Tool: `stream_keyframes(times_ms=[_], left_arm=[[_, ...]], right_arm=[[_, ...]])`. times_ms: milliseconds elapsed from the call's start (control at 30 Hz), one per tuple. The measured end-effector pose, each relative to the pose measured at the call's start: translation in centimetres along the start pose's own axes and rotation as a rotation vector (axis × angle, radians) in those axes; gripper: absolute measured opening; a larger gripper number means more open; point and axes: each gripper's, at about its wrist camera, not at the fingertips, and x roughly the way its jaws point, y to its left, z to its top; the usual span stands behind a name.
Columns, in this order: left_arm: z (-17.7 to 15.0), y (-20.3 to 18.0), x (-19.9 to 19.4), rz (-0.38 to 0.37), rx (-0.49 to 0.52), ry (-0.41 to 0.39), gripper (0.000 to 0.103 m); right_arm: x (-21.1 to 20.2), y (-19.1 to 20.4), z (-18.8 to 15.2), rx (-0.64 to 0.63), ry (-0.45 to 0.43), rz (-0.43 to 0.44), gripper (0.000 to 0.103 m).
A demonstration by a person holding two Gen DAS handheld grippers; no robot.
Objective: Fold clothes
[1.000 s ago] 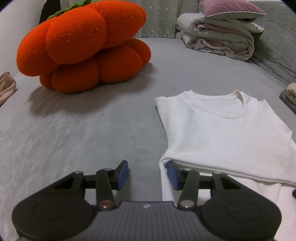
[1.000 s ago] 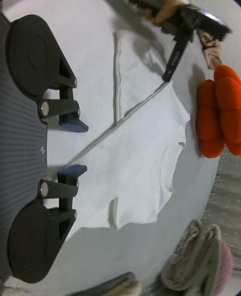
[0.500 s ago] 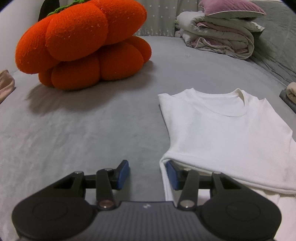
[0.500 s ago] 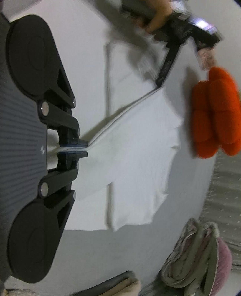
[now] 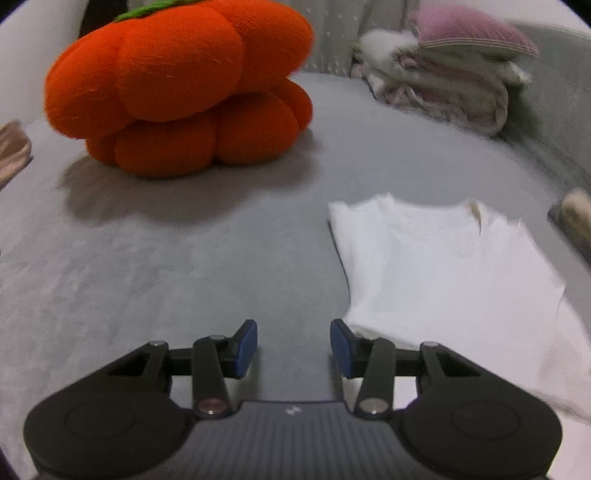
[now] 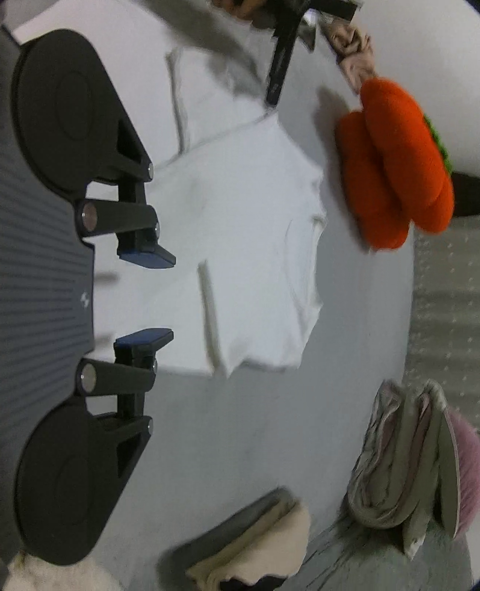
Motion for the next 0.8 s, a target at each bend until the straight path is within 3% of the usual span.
stream_keyframes(times_ms=[133, 267, 400, 533, 567, 667, 800], left_arm=[[0.1, 1.2, 0.1, -0.082, -0.112, -0.02, 0.046], [-0.1, -0.7, 1.1, -0.09, -0.082, -0.04, 0.051], [-0.4, -2.8, 2.2, -0.028, 0.009, -0.056, 0.051], [-0.3, -2.5, 3.1, -0.037, -0.002, -0.057, 0.051], [-0.3, -2.4, 3.4, -0.041, -0.001, -0.054, 0.047], [-0.6, -2.8, 3.7, -0.078, 0.044, -0.043, 0.013], [-0.3, -3.7, 3.0, -0.034, 0.047, -0.049, 0.01]], right_arm=[[0.3, -0.7, 0.0, 0.019, 0.01, -0.008, 0.039], [0.1, -0.4, -0.1, 0.01, 0.01, 0.004, 0.039], [0.6, -0.9, -0.6, 0.012, 0.052, -0.014, 0.039], [0.5, -2.2, -0.8, 0.047, 0.053, -0.004, 0.039], [0.5, -2.4, -0.8, 0.057, 0.055, 0.013, 0.039], [1.4, -2.1, -1.3, 0.061, 0.115, 0.059, 0.039], [3.0, -1.2, -1.9, 0.012, 0.169, 0.022, 0.026]])
